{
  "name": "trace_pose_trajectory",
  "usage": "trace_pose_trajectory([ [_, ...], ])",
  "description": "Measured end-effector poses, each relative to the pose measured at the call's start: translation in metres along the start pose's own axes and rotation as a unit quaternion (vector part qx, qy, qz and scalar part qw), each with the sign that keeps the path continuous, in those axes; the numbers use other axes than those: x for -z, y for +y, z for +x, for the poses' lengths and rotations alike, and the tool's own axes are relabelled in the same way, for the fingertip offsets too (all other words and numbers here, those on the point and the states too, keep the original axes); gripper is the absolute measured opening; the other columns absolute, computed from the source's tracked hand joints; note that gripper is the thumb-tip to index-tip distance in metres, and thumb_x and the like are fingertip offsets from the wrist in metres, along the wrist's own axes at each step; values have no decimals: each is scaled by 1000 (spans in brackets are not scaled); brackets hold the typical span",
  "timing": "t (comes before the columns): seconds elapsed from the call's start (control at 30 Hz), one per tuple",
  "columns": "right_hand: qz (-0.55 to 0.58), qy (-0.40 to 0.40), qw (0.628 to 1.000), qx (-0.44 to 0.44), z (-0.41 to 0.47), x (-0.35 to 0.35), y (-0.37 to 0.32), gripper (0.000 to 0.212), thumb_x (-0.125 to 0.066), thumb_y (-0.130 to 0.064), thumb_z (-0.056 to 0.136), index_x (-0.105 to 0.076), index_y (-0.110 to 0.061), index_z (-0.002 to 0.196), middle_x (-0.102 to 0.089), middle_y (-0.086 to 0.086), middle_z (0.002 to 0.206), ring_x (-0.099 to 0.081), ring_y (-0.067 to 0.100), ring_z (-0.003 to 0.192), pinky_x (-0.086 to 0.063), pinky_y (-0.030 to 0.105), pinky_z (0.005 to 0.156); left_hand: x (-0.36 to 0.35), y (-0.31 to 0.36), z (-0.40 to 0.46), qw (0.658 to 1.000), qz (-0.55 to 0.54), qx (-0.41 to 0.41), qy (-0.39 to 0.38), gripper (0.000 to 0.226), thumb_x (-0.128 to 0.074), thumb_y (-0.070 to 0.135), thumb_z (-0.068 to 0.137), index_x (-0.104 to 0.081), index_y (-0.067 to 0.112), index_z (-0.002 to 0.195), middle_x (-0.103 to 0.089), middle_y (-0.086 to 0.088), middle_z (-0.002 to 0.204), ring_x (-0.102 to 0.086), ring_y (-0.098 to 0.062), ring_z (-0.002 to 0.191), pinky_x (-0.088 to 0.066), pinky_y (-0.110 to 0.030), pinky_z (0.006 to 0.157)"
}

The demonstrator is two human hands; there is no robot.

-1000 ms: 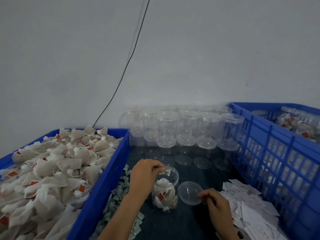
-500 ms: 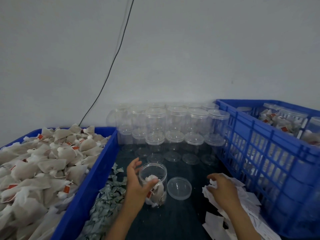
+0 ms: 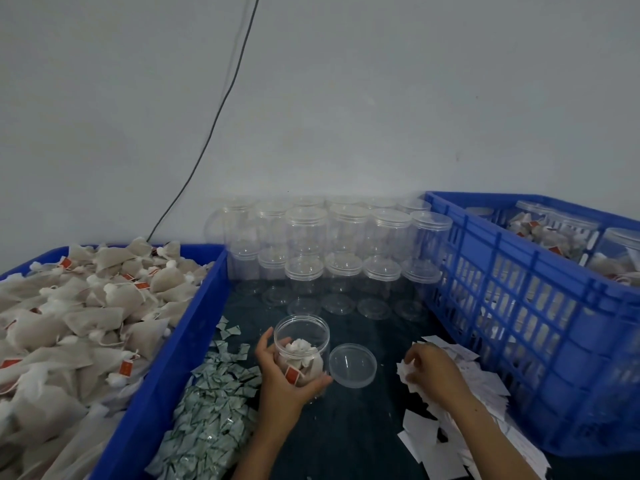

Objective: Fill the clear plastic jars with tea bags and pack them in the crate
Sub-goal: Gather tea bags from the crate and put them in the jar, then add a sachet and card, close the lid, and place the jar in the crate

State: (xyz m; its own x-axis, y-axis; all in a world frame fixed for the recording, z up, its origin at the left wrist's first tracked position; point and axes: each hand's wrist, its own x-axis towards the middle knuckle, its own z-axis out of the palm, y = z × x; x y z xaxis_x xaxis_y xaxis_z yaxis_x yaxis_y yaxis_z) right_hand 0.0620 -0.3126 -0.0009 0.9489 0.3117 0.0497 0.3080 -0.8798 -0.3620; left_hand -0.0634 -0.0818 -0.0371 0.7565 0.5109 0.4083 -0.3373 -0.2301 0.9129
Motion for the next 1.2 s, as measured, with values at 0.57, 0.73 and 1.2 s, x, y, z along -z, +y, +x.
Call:
trace_pose_trajectory([
  [0.57,-65,-101,992,30,21,32,-8,47,-76,-15,79,-59,-21,122,-52,-2,128,-50,17,122,-42,27,99,7,-10,-2,999,20,-7,-26,114,-95,15,49,-23,62,123,-44,4,139,-52,-12,124,-48,-38,103],
  [0.73,17,-37,998,39,16,43,-25,15,-65,-15,87,-58,-22,76,-60,5,93,-59,20,90,-45,32,78,6,-11,-4,999,24,-9,-26,115,-95,15,49,-22,64,123,-44,8,138,-51,-8,123,-48,-29,100],
  [1.2,-138,96,914,370,-8,44,-191,17,-67,-34,86,-67,-17,89,-58,-4,93,-55,13,89,-43,25,76,11,-1,-6,999,41,20,-7,108,-93,29,44,-28,56,127,-53,14,129,-58,-3,111,-55,-28,86],
])
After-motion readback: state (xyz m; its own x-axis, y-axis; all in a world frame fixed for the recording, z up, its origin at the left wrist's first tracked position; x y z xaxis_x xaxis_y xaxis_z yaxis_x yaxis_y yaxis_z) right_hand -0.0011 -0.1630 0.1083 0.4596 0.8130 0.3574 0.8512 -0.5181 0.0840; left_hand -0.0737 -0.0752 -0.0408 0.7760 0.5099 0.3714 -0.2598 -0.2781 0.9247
